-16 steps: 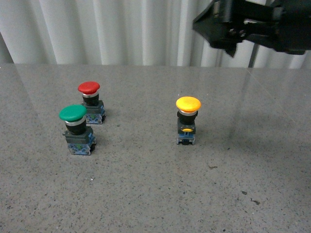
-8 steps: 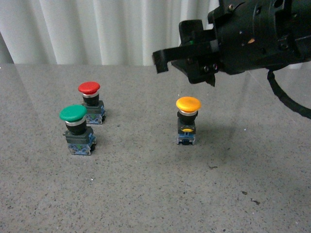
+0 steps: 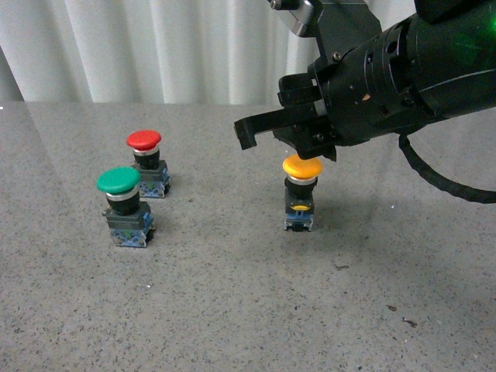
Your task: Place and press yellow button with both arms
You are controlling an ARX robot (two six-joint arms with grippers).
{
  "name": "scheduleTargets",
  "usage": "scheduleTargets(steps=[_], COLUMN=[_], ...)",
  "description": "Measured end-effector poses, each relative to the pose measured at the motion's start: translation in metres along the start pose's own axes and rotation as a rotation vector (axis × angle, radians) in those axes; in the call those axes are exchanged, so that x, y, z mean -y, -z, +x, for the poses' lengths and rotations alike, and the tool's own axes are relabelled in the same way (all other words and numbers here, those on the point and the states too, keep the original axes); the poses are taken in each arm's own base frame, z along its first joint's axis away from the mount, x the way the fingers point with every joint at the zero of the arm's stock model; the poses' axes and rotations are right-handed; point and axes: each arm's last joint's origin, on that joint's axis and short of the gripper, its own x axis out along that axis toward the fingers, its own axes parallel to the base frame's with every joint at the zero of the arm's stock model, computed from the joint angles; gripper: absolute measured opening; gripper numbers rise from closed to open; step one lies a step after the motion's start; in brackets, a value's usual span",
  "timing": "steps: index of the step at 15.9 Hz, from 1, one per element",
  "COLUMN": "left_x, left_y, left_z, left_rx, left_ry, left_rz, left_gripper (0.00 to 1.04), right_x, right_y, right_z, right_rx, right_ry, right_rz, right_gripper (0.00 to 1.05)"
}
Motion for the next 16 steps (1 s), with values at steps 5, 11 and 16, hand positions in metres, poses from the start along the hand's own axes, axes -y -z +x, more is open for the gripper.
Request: scheduleTargets(steps=[5,11,16], left_x=[0.000,0.000,0.000], left_y=[0.000,0.000,0.000], left_z=[0.000,0.000,0.000], left_rx=[0.000,0.000,0.000], left_ry=[0.000,0.000,0.000], left_rz=[0.000,0.000,0.000], left_gripper=[0.98,0.98,0.98], right_x=[0.015,0.009,0.006], right_y=[0.012,0.015,0.018], right_z=[-0.008,-0.008,-0.002], right_rx=[-0.058,-0.073,-0.095], right_ry=[-0.045,-0.065,-0.072], right_rz=[0.057,0.053,0.043], right_gripper=[0.02,0.02,0.02])
